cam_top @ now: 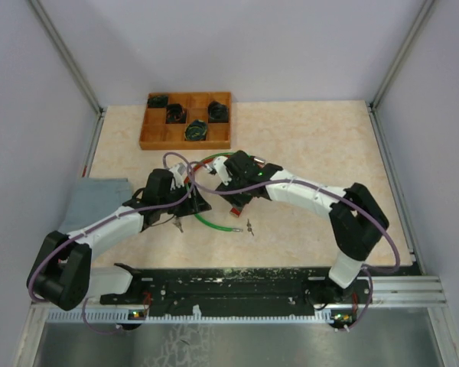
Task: Unlock with the key
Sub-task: Place the lock at the center of the board, then adjust the lock at the center of the board.
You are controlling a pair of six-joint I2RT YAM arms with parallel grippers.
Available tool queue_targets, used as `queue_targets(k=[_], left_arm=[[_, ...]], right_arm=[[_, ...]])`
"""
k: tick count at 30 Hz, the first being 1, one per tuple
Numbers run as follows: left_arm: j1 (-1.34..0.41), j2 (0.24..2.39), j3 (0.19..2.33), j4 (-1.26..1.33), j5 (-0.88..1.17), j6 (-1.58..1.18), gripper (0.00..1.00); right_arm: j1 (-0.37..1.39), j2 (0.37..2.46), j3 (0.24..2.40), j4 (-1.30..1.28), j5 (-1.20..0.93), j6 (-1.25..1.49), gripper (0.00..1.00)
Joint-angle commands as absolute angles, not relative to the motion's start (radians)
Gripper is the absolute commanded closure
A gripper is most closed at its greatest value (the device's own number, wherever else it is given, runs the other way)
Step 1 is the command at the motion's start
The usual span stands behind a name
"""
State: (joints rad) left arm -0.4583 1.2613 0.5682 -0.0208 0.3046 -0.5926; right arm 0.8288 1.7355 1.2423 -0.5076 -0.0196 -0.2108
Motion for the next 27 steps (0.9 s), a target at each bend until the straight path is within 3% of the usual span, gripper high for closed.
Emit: queue_targets(k=[1,11,27], left_arm=[[-0.457,1.259,0.565,0.016,0.335,-0.575,0.32],[-0.459,1.280,0.564,0.036,0.370,-0.574,0.32],[-0.458,1.257,0.557,0.030,0.358,-0.565,0.31]], right_arm=[[0.812,1.600,1.178,-0.500,0.132,-0.070,0.42],[0.743,1.610,1.007,-0.418,0.192,0.031,0.42],[0.691,1.884,1.218,-0.296,0.253,-0.049,0.41]])
